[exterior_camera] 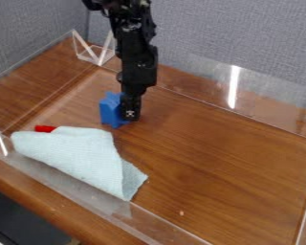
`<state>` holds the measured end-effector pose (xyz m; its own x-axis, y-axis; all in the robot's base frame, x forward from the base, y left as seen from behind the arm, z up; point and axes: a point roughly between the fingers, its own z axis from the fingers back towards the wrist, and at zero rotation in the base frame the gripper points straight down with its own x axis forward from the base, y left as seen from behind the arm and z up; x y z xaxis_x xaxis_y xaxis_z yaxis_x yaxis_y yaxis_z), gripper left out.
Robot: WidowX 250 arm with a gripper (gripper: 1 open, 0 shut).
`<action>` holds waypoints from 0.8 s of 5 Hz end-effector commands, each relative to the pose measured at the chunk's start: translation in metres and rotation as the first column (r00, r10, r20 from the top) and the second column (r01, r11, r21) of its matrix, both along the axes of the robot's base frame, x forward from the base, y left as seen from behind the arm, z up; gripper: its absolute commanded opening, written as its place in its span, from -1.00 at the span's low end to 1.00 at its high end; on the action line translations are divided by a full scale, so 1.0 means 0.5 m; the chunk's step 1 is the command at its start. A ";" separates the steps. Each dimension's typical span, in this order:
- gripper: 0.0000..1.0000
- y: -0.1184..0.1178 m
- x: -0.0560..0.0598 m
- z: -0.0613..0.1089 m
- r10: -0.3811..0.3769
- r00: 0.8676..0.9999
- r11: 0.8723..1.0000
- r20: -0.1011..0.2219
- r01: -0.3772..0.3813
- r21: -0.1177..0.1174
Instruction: Move the blue object to the right of cloth
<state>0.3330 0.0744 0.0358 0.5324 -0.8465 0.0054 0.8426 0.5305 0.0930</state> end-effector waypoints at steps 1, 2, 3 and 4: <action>-1.00 -0.006 0.009 0.034 -0.013 0.998 1.000 0.054 0.012 0.008; -1.00 -0.008 0.009 0.035 -0.015 0.998 1.000 0.057 0.015 0.004; -1.00 -0.010 0.009 0.036 -0.018 0.998 1.000 0.059 0.018 -0.001; -1.00 -0.012 0.004 0.054 -0.023 0.998 1.000 0.066 0.022 0.013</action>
